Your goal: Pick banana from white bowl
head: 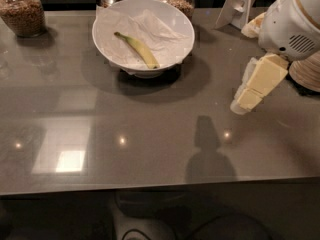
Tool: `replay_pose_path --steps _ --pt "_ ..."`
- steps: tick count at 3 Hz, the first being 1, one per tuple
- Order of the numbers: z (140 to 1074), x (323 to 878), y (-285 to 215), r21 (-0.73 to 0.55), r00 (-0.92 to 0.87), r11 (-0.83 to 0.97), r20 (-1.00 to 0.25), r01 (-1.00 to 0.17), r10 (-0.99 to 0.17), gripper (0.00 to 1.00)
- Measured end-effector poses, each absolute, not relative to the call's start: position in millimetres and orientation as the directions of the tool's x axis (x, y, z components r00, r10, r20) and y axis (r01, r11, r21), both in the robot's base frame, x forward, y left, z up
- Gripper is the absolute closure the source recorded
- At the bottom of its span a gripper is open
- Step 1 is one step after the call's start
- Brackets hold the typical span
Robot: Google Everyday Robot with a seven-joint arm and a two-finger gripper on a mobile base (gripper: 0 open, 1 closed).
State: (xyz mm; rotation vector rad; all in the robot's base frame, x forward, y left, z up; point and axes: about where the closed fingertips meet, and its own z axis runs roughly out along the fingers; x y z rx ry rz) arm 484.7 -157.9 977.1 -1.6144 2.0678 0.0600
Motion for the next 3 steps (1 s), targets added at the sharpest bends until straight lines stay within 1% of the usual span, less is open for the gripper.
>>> replay_pose_path --steps 1,2,3 --pt "976 515 -119 -0.283 -0.128 0.306 -0.509 -0.909 -0.851 0.0" --pt "972 551 -77 -0.327 -0.07 0.297 -0.558 -0.897 -0.827 0.0" --pt "972 556 -74 -0.337 -0.057 0.292 -0.563 -0.895 -0.825 0.0"
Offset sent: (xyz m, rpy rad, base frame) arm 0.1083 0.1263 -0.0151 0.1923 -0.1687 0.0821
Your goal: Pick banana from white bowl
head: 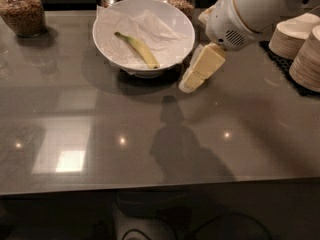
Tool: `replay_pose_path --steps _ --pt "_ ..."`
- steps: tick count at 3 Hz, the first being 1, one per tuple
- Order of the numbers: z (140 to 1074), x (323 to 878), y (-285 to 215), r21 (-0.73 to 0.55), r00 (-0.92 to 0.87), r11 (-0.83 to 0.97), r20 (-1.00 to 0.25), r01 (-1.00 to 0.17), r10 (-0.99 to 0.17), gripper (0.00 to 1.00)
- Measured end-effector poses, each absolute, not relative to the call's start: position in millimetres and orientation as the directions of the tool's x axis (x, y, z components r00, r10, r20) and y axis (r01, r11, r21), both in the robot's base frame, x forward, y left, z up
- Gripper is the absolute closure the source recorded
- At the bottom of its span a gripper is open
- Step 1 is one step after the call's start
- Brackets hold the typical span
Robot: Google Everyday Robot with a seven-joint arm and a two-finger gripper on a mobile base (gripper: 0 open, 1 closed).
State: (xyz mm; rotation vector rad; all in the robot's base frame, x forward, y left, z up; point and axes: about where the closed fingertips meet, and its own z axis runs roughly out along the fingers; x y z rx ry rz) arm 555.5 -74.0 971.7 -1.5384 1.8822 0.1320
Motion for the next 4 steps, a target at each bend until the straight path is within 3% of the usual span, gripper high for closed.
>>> replay_pose_path --steps 2,4 --pt "961 634 -17 -0.393 0.028 0.288 -0.631 -0.874 -0.775 0.0" --pt "937 694 17 -0.4 0.009 0.338 -0.657 -0.852 -0.754 0.41"
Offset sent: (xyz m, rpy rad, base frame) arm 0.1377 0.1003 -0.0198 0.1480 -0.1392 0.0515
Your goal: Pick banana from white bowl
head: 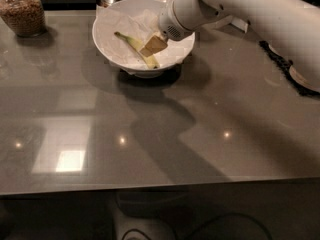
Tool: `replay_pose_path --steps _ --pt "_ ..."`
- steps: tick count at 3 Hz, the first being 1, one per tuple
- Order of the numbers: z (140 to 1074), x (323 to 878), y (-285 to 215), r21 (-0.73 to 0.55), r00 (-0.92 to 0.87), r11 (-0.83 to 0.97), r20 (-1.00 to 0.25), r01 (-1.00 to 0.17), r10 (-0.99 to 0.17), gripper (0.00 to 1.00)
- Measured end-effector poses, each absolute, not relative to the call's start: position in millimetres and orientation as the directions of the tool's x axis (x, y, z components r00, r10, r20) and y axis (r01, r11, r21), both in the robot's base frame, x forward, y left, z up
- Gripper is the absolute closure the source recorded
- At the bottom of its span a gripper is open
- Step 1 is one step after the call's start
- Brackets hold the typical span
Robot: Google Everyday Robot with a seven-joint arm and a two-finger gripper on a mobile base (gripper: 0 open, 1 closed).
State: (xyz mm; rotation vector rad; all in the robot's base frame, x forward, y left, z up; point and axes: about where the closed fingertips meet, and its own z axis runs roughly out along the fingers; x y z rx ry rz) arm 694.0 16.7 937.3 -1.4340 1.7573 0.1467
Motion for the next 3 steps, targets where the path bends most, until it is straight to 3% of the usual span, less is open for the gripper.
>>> replay_pose_path --steps 2,3 --pt "904 726 34 -0.381 -0.04 0.362 -0.641 -0.851 -0.767 0.32" --pt "886 741 43 -0.351 -0.072 0.377 -0.644 -0.857 -0.762 0.34"
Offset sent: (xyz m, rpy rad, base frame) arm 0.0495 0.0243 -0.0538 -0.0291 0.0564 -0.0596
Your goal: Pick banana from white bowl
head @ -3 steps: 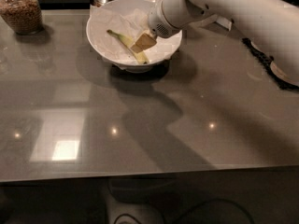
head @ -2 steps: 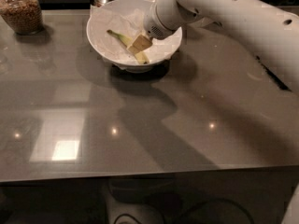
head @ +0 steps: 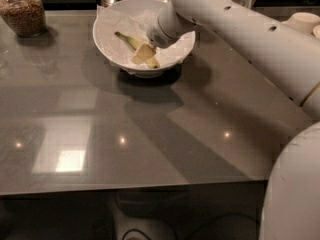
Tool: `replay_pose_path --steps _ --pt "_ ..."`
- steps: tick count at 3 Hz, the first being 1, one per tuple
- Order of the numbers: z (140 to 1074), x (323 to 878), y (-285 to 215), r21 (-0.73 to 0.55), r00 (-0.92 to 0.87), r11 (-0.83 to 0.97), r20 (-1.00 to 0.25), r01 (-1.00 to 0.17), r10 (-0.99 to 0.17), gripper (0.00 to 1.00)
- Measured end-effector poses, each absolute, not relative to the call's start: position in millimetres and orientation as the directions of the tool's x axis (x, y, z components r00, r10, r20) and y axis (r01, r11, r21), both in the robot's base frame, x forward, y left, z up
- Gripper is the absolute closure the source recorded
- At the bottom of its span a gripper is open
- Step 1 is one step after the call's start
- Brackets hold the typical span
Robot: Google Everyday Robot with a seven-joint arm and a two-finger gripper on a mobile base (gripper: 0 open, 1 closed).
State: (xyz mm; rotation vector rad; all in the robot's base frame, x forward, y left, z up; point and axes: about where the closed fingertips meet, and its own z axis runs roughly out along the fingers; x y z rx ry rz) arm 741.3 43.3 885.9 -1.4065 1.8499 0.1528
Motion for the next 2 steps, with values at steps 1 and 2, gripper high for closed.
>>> replay_pose_path --steps 1,2 --pt "868 758 51 -0.318 -0.111 0.398 -0.646 -0.861 -0.755 0.35" --pt "850 775 51 -0.291 -0.161 0.428 -0.636 -0.856 -0.755 0.37"
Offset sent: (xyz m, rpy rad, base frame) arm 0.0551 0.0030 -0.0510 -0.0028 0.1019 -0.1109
